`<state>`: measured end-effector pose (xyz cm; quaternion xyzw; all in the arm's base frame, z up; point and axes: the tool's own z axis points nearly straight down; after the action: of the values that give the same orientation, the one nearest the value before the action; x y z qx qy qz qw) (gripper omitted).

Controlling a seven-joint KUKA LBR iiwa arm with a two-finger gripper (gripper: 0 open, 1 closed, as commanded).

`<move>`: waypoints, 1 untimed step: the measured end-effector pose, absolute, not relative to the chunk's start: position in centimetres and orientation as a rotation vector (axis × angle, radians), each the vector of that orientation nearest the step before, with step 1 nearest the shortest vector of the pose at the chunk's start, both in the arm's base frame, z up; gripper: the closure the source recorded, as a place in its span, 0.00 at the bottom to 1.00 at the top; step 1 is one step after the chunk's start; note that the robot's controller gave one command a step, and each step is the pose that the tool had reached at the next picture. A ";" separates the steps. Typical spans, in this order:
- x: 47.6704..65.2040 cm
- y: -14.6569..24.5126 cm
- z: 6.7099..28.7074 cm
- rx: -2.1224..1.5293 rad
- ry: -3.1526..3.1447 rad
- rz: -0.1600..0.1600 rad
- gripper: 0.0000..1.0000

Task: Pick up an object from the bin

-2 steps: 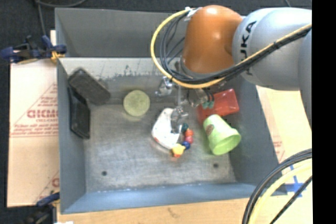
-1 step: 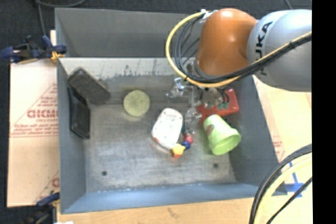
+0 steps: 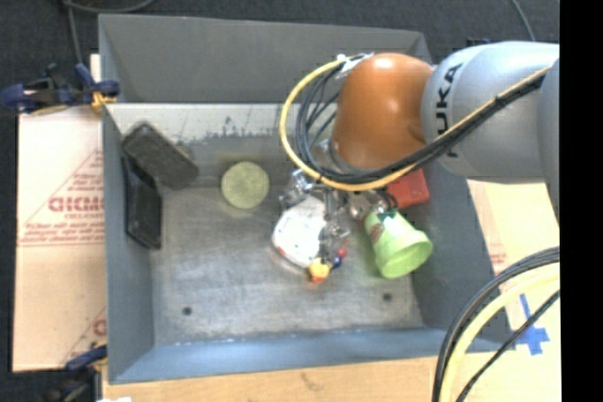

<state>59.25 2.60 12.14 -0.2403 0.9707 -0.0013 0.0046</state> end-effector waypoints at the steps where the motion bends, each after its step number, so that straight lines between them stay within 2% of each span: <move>1: 61.6 3.3 7.4 -1.124 2.917 -0.003 1.00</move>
Offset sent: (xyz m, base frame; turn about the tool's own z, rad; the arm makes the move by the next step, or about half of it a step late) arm 0.0000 0.0000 0.0000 0.0000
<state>61.57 3.35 7.45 -0.3595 0.9331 -0.0009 0.0075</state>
